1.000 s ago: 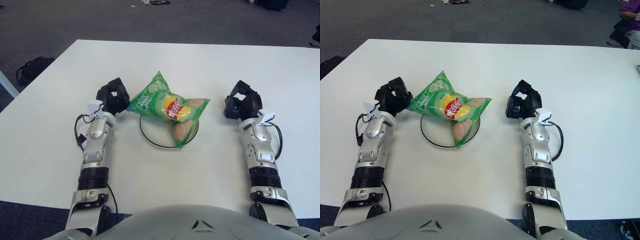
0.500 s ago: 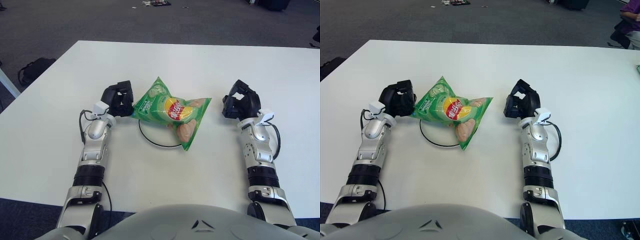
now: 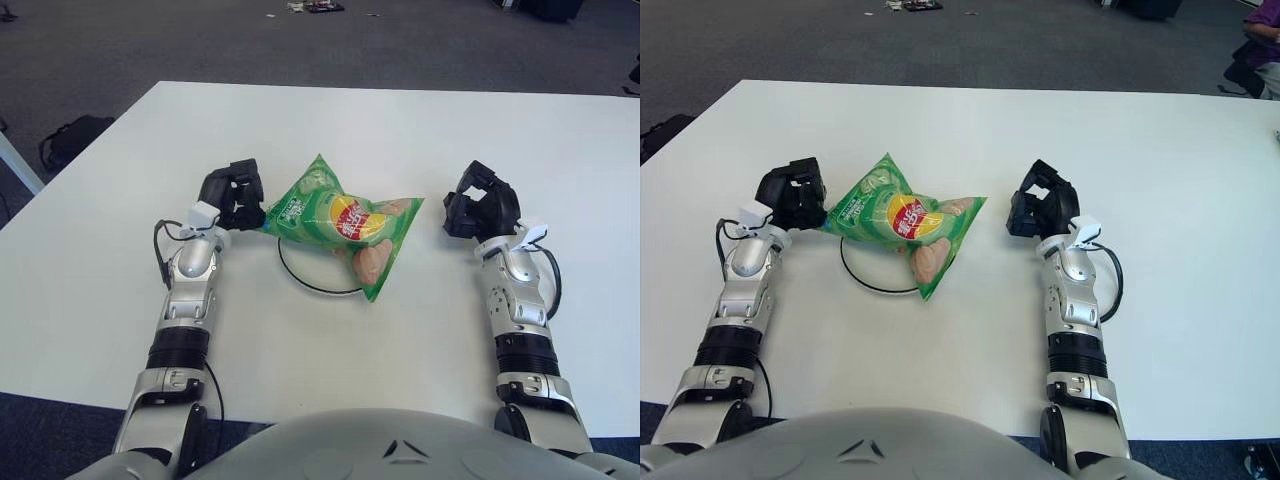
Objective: Put the snack into the plate.
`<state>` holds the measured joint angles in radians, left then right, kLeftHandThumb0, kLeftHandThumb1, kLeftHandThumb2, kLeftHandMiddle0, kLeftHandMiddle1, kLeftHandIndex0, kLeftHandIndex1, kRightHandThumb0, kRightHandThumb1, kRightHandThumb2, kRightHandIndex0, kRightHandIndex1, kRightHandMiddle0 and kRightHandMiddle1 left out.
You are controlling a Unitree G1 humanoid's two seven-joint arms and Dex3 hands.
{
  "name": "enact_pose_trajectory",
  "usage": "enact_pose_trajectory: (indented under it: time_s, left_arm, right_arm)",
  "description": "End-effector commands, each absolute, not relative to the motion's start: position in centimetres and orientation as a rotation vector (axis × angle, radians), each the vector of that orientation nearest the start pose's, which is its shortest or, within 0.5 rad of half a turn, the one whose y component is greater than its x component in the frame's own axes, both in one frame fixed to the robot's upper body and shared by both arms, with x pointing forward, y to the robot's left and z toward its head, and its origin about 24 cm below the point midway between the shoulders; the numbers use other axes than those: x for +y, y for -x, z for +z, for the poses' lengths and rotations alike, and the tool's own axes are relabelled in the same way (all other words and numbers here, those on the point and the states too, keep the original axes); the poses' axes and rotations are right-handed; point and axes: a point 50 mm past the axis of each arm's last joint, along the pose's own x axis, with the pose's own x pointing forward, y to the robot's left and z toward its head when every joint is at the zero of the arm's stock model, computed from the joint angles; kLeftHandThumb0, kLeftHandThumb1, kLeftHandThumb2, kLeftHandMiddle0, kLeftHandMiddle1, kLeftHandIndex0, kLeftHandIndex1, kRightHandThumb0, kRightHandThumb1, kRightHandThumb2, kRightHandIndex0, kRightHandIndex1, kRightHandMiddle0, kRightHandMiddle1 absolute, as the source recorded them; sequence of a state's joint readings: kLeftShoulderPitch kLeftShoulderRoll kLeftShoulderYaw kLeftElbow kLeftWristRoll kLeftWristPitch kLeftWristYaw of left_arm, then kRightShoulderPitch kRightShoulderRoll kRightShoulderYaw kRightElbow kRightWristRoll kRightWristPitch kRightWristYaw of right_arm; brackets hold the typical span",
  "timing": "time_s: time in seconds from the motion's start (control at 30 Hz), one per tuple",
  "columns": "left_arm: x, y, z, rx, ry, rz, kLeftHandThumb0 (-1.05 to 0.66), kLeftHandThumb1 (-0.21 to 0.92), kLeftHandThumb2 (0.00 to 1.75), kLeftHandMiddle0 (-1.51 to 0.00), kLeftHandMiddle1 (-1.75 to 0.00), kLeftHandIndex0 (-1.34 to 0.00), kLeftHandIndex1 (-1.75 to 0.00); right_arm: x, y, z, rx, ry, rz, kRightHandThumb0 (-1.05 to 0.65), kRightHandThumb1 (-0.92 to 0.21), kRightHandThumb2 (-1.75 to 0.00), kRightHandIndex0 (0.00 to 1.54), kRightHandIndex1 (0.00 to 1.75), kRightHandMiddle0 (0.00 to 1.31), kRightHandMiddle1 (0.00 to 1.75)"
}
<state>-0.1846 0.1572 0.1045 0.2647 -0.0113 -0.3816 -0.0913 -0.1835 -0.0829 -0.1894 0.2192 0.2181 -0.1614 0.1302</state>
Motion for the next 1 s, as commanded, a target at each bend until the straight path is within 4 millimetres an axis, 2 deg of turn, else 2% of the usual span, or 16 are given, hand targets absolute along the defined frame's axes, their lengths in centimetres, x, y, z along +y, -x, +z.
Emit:
enact_pose_trajectory:
  time_s: [0.0, 0.07, 0.27, 0.53, 0.97]
  left_arm:
    - [19.02, -26.24, 2.53, -0.115, -0.107, 0.044, -0.65, 0.08, 1.69, -1.44, -1.75, -0.97, -1.75]
    - [19.02, -26.23, 2.49, -0.096, -0.103, 0.08, -0.65, 0.04, 1.71, -1.44, -1.75, -0.93, -1.75]
    - [19.07, -26.2, 2.44, -0.04, -0.098, 0.178, -0.65, 0.01, 1.71, -1.43, -1.75, -0.9, -1.75]
    - [19.21, -26.12, 2.4, 0.033, -0.077, 0.325, -0.6, 0.07, 1.63, -1.44, -1.75, -0.83, -1.75]
    - [19.55, -25.7, 2.53, 0.059, -0.031, 0.422, -0.58, 0.11, 1.57, -1.45, -1.75, -0.79, -1.75]
  right_arm:
    - [-19.56, -25.77, 1.07, 0.023, -0.203, -0.078, -0.6, -0.07, -1.63, 1.4, 1.75, 0.83, 1.75]
    - [-19.57, -25.77, 1.09, 0.024, -0.202, -0.076, -0.6, -0.07, -1.63, 1.4, 1.75, 0.83, 1.75]
    - [-19.57, -25.78, 1.12, 0.028, -0.198, -0.066, -0.6, -0.07, -1.63, 1.4, 1.75, 0.83, 1.75]
    - [-19.66, -25.82, 1.09, 0.032, -0.195, -0.043, -0.6, -0.07, -1.62, 1.39, 1.75, 0.83, 1.75]
    - [-19.75, -25.85, 1.12, 0.043, -0.183, -0.031, -0.6, -0.08, -1.62, 1.39, 1.75, 0.82, 1.75]
